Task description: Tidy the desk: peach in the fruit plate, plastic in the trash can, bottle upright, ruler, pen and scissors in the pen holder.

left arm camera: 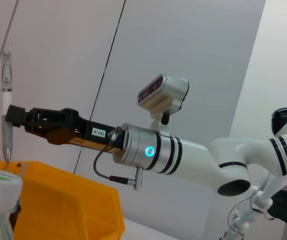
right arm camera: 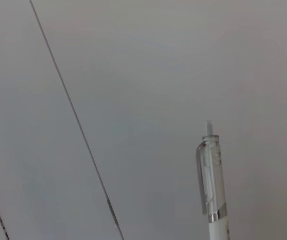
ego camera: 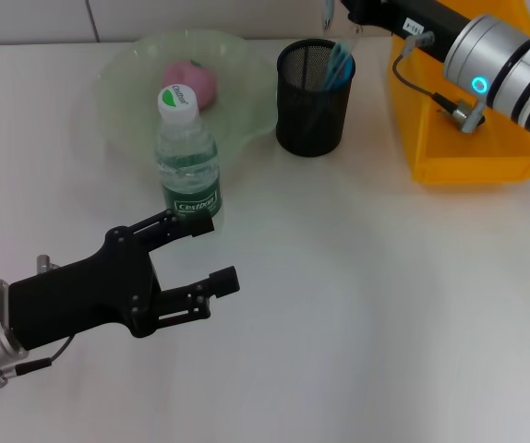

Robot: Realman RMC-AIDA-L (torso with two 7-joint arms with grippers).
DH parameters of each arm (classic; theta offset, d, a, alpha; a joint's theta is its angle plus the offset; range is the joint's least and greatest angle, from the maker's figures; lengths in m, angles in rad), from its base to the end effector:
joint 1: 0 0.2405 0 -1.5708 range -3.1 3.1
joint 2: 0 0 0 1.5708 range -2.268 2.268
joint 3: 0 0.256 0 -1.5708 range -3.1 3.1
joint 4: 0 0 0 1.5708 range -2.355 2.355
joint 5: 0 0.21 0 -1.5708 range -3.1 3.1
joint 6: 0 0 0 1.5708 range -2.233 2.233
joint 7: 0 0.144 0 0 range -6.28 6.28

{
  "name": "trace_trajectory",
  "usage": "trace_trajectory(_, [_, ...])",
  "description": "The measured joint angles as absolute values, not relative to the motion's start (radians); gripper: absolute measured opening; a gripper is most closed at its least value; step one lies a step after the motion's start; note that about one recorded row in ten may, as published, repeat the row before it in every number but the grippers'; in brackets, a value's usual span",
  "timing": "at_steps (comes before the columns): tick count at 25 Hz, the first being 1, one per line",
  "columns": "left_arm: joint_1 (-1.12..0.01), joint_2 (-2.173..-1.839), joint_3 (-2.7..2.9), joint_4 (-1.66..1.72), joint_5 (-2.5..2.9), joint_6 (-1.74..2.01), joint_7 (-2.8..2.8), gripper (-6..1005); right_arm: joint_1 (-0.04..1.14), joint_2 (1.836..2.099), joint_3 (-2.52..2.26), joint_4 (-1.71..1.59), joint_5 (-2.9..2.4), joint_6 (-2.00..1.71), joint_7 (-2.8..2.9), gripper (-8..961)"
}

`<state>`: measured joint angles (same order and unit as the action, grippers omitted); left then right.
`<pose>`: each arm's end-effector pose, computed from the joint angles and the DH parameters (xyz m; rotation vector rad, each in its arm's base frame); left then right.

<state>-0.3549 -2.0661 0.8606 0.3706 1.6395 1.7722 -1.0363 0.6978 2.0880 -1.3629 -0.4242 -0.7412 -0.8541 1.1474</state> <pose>-0.2755 0.2457 -0.0246 -2.6424 -0.5486 -1.2065 0.1873 0.4301 -0.0338 -2.1072 0.7964 1.0362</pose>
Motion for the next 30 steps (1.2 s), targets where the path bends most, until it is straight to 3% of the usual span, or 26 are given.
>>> trace_trajectory(15, [-0.349, -2.065, 0.861, 0.372, 1.64, 1.774, -1.022, 832, 0.674, 2.09, -1.417, -0.415, -0.737, -0.848, 1.138, 138])
trace_trajectory(21, [-0.347, -2.065, 0.861, 0.372, 1.64, 1.775, -1.021, 832, 0.651, 2.091, -1.417, -0.421, -0.732, -0.858, 1.137, 365])
trace_trajectory(30, [-0.345, -2.066, 0.865, 0.365, 1.64, 1.781, -1.011, 832, 0.577, 2.084, -1.392, -0.452, -0.729, -1.059, 1.147, 394])
